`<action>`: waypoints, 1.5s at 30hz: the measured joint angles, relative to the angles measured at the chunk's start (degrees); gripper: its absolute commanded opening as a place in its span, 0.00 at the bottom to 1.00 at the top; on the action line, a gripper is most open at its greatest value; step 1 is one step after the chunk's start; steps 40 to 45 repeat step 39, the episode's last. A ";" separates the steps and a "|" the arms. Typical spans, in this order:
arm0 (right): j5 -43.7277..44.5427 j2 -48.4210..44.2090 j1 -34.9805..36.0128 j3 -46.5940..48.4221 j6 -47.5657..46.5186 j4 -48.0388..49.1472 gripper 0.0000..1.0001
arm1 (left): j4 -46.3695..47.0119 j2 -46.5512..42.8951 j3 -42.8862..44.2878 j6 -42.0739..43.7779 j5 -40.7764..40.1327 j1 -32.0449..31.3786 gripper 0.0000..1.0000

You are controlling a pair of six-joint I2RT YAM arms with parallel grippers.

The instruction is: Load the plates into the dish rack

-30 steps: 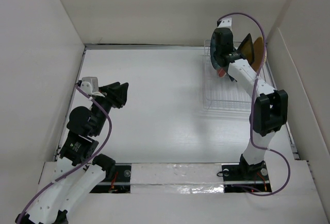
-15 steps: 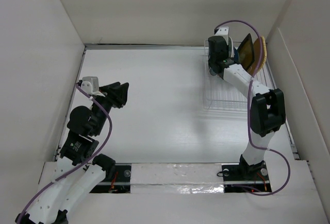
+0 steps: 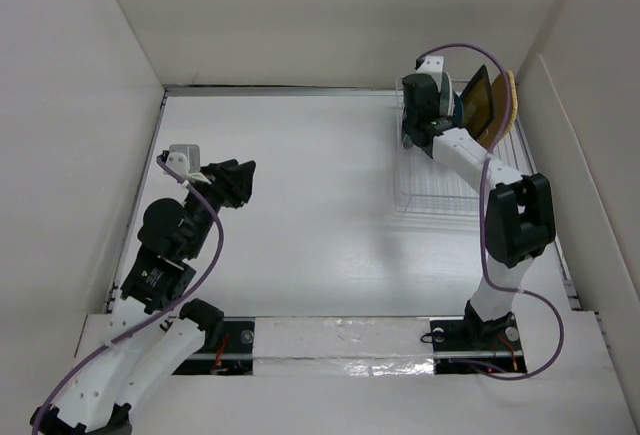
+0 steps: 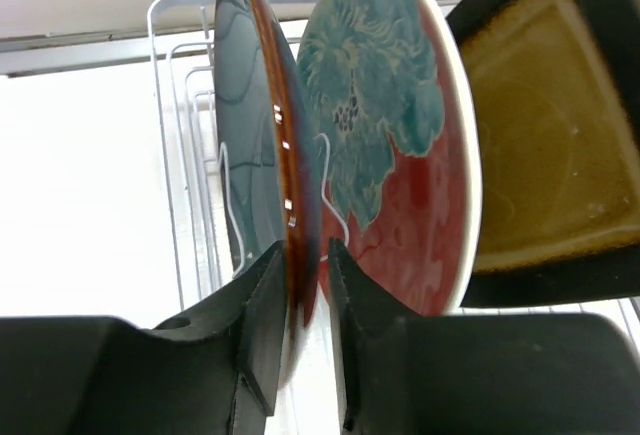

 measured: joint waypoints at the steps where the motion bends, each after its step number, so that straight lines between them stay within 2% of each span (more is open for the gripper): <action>1: -0.22 -0.13 0.00 -0.22 0.31 0.09 0.32 | 0.00 0.04 0.00 0.00 0.04 0.00 0.41; 5: -2.14 -0.83 -0.66 -0.59 1.44 0.31 0.33 | -0.04 0.70 0.00 0.02 0.22 0.00 0.42; 10: -4.72 -4.74 -1.57 -2.19 2.51 0.68 0.53 | -0.59 1.62 0.00 0.02 0.31 0.00 0.44; 11: -5.46 -6.05 -1.64 -2.34 2.69 0.83 0.62 | -0.66 1.70 0.00 0.04 0.31 0.00 0.45; 13: -7.02 -9.77 -1.62 -3.85 3.10 2.29 0.70 | -0.79 1.77 0.00 0.07 0.31 0.00 0.47; 14: -8.11 -12.20 -1.42 -5.20 3.21 3.19 0.95 | -0.79 1.79 0.00 0.13 0.52 0.00 0.48; 15: -9.16 -14.86 -1.16 -6.67 3.80 3.98 1.00 | -0.76 1.79 0.00 0.24 0.87 0.02 0.49; 18: -11.93 -24.17 1.09 -11.04 4.57 6.34 1.00 | -0.74 1.90 0.00 0.50 2.32 0.00 0.51; 23: -18.56 -40.87 8.33 -20.39 6.99 15.85 1.00 | -0.76 2.49 0.00 1.07 3.74 0.00 0.51; 26: -23.74 -47.32 11.02 -25.90 9.38 22.14 1.00 | -0.76 2.21 0.00 1.29 3.82 0.02 0.51; 32: -29.05 -46.21 15.32 -28.26 10.84 23.82 1.00 | -0.70 -0.26 0.00 1.31 3.78 0.02 0.51; 39: -29.31 -48.35 18.29 -29.20 10.88 17.53 1.00 | 0.31 -2.89 0.00 1.25 5.09 0.02 0.51; 45: -29.31 -48.35 18.29 -29.20 10.88 17.53 1.00 | 0.31 -2.89 0.00 1.25 5.09 0.02 0.51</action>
